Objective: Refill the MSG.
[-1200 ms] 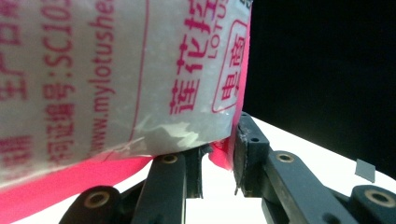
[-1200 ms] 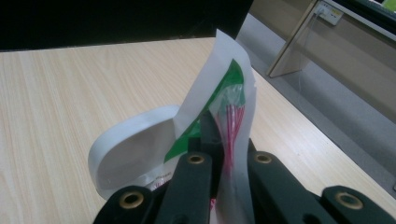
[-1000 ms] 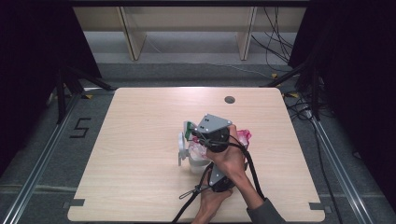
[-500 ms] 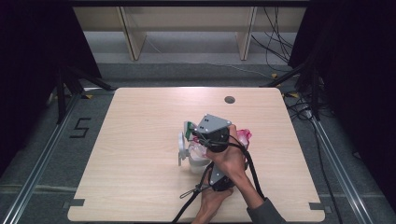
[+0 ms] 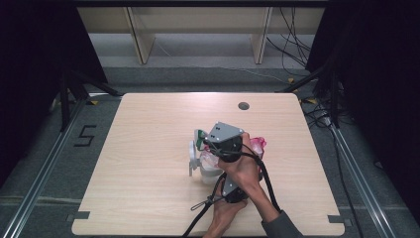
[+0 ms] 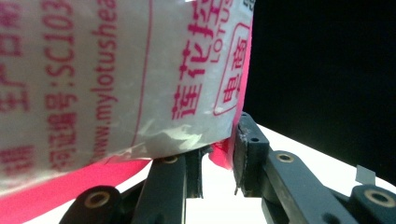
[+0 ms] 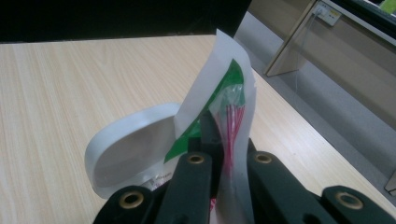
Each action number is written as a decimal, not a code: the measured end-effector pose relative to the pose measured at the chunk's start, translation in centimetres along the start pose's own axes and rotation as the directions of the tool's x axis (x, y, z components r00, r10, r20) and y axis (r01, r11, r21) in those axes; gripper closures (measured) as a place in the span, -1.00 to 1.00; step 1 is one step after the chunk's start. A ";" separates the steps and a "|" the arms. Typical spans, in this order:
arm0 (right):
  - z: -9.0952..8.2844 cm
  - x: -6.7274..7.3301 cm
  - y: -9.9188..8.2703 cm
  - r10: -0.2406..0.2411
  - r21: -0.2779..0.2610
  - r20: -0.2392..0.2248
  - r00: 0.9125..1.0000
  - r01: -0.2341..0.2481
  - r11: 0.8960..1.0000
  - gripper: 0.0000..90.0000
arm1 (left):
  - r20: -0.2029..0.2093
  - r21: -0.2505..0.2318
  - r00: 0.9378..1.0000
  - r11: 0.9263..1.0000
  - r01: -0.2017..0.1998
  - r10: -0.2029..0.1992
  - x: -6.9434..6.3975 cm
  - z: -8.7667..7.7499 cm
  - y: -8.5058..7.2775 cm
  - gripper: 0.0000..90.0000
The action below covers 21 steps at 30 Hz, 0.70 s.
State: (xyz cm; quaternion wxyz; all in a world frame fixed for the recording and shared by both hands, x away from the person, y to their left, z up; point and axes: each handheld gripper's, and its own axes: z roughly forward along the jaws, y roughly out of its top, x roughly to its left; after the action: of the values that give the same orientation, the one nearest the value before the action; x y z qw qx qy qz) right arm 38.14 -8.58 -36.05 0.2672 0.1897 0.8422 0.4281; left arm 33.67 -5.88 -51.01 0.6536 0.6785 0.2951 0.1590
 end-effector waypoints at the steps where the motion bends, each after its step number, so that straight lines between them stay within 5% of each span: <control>1: 0.0 0.0 0.0 -0.011 -0.003 0.004 1.000 0.011 1.000 1.00 | -0.003 -0.017 1.000 1.000 0.007 -0.007 0.0 0.1 0.0 0.67; 4: 0.0 0.1 0.1 -0.021 0.002 0.001 1.000 0.021 1.000 1.00 | -0.005 -0.015 1.000 1.000 0.005 -0.005 0.0 0.1 0.0 0.67; 5: 0.2 0.1 0.0 -0.018 0.005 -0.001 1.000 0.018 1.000 1.00 | 0.017 -0.108 0.993 0.987 0.120 -0.119 -0.8 0.7 -0.1 0.67; 6: 0.2 0.1 0.0 -0.018 0.005 -0.001 1.000 0.018 1.000 1.00 | 0.017 -0.108 0.993 0.987 0.120 -0.119 -0.8 0.7 -0.1 0.67; 7: 0.1 0.1 0.1 -0.015 0.001 -0.003 1.000 0.015 1.000 1.00 | 0.004 0.002 1.000 1.000 -0.011 0.011 0.1 -0.1 0.0 0.67; 10: 0.0 0.2 0.2 -0.022 -0.001 -0.001 1.000 0.022 1.000 1.00 | 0.000 -0.009 1.000 1.000 0.001 -0.001 0.0 -0.1 0.1 0.67; 11: 0.1 0.3 0.2 -0.026 0.006 -0.002 1.000 0.026 1.000 1.00 | 0.005 -0.083 0.996 0.992 0.091 -0.091 -0.6 0.4 0.0 0.67; 12: 0.2 0.2 0.1 -0.022 0.006 0.001 1.000 0.022 1.000 1.00 | 0.010 -0.105 0.994 0.988 0.113 -0.113 -0.8 0.6 -0.1 0.67; 13: 0.2 0.2 0.1 -0.028 0.002 0.000 1.000 0.028 1.000 1.00 | 0.000 -0.017 1.000 1.000 0.005 -0.005 0.0 0.1 0.0 0.67; 15: 0.1 0.2 0.1 -0.020 0.000 0.002 1.000 0.020 1.000 1.00 | 0.002 -0.008 1.000 1.000 -0.009 0.009 0.1 0.0 0.0 0.67; 17: 0.0 0.2 0.2 -0.015 0.006 0.000 1.000 0.015 1.000 1.00 | -0.003 -0.018 1.000 1.000 0.005 -0.005 0.0 0.0 0.1 0.67; 18: 0.1 0.2 0.1 -0.025 0.005 0.004 1.000 0.025 1.000 1.00 | 0.010 -0.089 0.995 0.991 0.098 -0.097 -0.7 0.5 0.0 0.67; 19: 0.1 0.2 0.1 -0.025 0.005 0.004 1.000 0.025 1.000 1.00 | 0.016 -0.100 0.994 0.989 0.108 -0.107 -0.7 0.6 -0.1 0.67; 20: 0.1 0.2 0.1 -0.021 0.006 0.002 1.000 0.021 1.000 1.00 | -0.004 -0.007 1.000 1.000 0.005 -0.005 0.0 0.0 0.0 0.67; 21: 0.1 0.1 0.1 -0.020 0.004 -0.001 1.000 0.020 1.000 1.00 | 0.004 0.004 1.000 1.000 -0.015 0.015 0.1 -0.2 0.0 0.67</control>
State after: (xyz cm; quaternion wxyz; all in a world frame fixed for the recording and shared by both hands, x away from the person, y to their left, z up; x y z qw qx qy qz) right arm 38.08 -8.39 -36.02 0.2706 0.1816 0.8450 0.4240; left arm 33.67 -5.69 -51.00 0.6515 0.6825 0.2889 0.1622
